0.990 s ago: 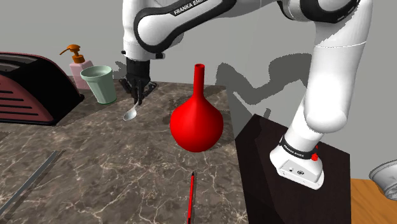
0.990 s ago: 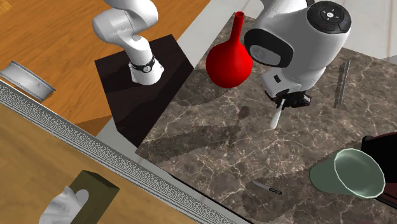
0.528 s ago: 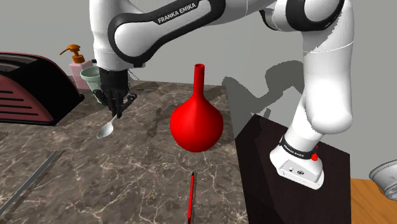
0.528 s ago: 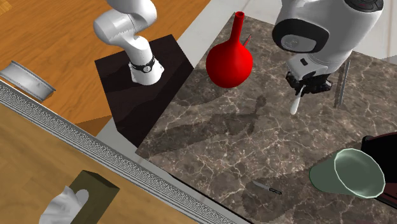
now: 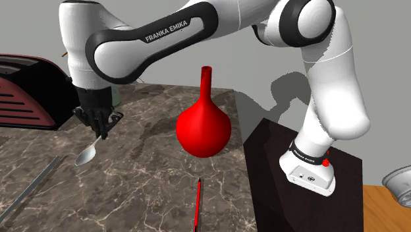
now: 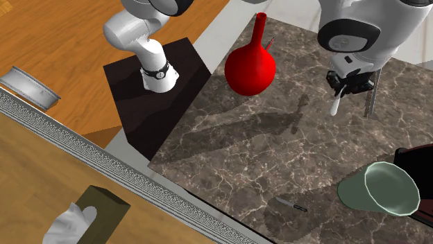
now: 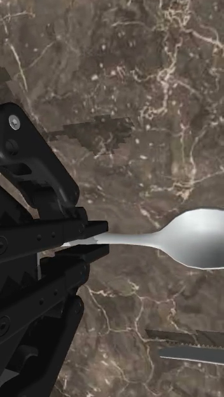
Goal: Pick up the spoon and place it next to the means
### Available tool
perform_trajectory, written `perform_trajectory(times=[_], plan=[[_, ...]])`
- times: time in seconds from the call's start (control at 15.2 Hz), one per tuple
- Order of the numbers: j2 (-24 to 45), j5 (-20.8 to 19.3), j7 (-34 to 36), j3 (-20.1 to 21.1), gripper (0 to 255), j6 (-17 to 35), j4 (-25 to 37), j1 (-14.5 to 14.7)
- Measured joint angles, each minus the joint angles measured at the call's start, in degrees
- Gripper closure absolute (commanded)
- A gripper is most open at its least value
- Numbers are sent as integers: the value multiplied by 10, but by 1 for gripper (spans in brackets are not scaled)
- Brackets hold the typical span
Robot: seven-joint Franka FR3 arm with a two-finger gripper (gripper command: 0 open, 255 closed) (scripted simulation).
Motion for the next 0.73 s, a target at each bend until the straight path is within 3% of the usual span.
perform_trajectory(times=[0.73], plan=[[25,-10,1,-7,255,70,-47,1]])
